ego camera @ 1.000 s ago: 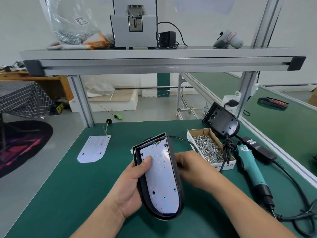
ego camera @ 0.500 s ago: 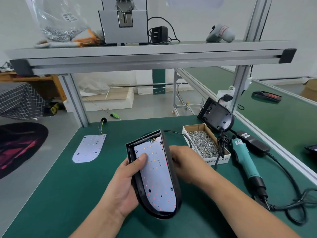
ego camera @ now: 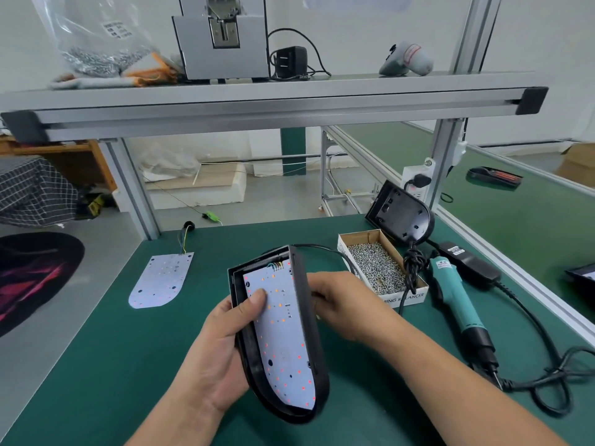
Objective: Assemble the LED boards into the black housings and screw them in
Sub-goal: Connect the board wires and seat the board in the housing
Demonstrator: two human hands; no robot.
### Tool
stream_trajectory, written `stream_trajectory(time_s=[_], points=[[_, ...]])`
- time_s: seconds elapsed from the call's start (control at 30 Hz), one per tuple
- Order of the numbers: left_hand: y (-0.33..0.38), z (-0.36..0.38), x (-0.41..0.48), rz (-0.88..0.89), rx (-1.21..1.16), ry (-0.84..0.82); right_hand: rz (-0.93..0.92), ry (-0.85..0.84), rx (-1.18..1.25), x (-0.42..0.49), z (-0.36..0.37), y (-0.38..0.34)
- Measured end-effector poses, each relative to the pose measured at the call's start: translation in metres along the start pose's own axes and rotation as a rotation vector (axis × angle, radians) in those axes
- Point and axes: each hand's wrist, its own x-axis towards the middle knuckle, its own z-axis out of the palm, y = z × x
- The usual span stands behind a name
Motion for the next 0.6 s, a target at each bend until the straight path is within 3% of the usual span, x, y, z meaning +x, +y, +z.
stream_trajectory(time_s=[0.23,0.37,0.5,0.6], points=[[-0.002,-0.001,0.003,-0.056,-0.063,0.044,-0.039,-0.013,0.002,-0.005,-0.007,0.004],[0.003,-0.008,0.009,-0.078,-0.305,0.071,-0.096,0.007,0.246,-0.007,-0.005,-0.004],[-0.001,-0.010,0.009,-0.097,-0.401,0.015,-0.114,0.053,0.412,-0.006,0.005,-0.015],[-0.004,-0.013,0.009,-0.088,-0.381,-0.008,-0.125,0.109,0.356,-0.006,0.007,-0.013]])
